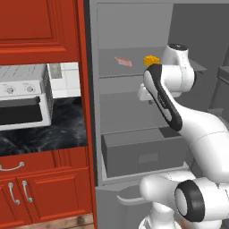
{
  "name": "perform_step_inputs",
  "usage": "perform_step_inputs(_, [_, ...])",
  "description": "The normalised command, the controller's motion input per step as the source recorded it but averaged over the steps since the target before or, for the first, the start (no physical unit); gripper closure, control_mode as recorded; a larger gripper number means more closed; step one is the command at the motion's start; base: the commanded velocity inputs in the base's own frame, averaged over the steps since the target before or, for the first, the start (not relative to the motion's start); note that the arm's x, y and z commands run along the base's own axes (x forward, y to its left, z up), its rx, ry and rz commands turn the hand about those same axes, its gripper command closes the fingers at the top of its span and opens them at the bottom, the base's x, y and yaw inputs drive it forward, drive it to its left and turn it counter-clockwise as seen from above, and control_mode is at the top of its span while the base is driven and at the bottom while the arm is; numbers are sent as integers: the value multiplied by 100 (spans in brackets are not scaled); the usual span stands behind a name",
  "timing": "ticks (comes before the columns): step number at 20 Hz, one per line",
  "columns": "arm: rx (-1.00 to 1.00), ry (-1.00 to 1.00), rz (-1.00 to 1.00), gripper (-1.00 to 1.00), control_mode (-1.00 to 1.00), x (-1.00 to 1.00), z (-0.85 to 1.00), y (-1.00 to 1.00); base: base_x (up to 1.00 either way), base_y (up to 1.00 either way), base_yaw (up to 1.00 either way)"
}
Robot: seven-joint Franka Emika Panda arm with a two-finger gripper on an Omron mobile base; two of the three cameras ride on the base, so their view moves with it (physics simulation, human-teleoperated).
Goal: Take the cheese, steak, and squash from the fridge and place them on the plate on the dining counter to create an appetizer plate.
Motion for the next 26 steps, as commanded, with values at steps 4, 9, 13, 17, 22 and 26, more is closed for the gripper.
perform_step_inputs(4, [0, 0, 0, -100, -100, -5, 0, 0, 0, 0, 0])
perform_step_inputs(9, [-2, -13, -6, -100, -100, -37, 5, 0, 0, 0, 0])
perform_step_inputs(13, [-2, -38, -11, -100, -100, -50, 41, -6, 0, 0, 0])
perform_step_inputs(17, [0, -28, -11, -100, -100, -8, 65, -17, 0, 0, 0])
perform_step_inputs(22, [0, -18, -12, -100, -100, 10, 65, -26, 0, 0, 0])
perform_step_inputs(26, [0, -8, -14, -100, -100, 51, 51, -33, 0, 0, 0])
